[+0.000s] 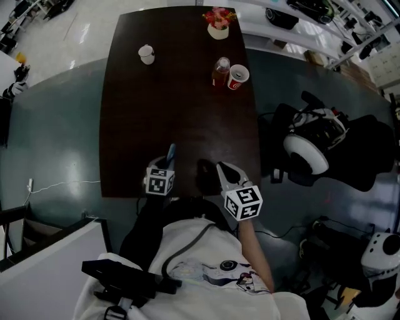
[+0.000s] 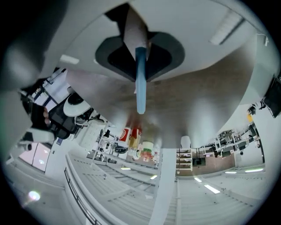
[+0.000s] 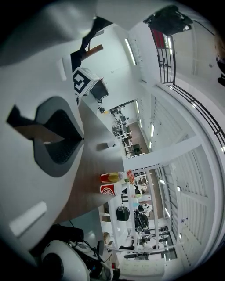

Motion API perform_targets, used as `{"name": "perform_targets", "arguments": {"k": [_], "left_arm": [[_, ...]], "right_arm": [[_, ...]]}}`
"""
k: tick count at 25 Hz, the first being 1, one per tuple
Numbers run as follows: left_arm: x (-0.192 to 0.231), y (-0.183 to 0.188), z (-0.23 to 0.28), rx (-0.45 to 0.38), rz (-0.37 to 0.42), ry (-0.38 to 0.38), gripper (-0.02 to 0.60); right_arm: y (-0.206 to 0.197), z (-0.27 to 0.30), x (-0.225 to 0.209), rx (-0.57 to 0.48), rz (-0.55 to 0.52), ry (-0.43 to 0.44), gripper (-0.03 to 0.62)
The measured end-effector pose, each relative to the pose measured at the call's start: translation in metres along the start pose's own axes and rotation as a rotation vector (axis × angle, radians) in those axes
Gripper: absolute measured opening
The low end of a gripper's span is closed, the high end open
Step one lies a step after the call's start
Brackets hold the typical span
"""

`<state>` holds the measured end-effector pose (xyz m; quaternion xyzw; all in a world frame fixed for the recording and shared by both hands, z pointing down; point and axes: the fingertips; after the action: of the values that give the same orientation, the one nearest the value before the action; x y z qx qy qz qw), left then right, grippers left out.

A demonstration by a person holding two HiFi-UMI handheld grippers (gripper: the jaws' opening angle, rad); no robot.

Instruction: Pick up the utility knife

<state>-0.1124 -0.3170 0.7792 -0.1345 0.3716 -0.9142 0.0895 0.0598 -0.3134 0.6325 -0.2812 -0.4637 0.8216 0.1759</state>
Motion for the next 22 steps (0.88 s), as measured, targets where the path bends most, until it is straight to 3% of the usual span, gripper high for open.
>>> {"name": "perform_targets", "arguments": {"k": [15,22], "left_arm": [[-0.013,0.121,-0.090,-0.382,-0.030,0.008,0.069],[-0.026,0.167,-0.134,-0.552,0.014,0.056,0.069]], "right_arm": [[0.045,0.013,0.018,-0.139,-0.040,0.060,0.002],[0.097,0.008,0.012,-0.284,-0.091,-0.056,0.002]]}}
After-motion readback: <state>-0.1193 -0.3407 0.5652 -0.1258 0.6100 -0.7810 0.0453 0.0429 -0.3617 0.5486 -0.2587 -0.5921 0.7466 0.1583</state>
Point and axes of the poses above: the fingertips, and each gripper's own axes: z forward along the fingers, x to its left, y out of its top, and after that the axes turned 7 degrees about -x, right-handed
